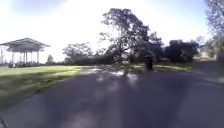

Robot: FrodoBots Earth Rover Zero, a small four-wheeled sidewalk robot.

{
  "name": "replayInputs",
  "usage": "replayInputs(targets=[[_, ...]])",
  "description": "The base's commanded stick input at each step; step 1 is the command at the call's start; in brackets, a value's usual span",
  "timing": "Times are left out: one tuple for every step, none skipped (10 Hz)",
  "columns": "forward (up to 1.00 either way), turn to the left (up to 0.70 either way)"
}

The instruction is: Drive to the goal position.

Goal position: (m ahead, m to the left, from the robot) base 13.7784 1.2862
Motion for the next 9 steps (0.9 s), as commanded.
replayInputs(targets=[[0.7,-0.31],[0.7,-0.35],[0.7,-0.35],[0.7,-0.35],[0.7,0.0],[0.7,0.0],[0.7,0.0],[0.7,0.0],[0.7,0.0]])
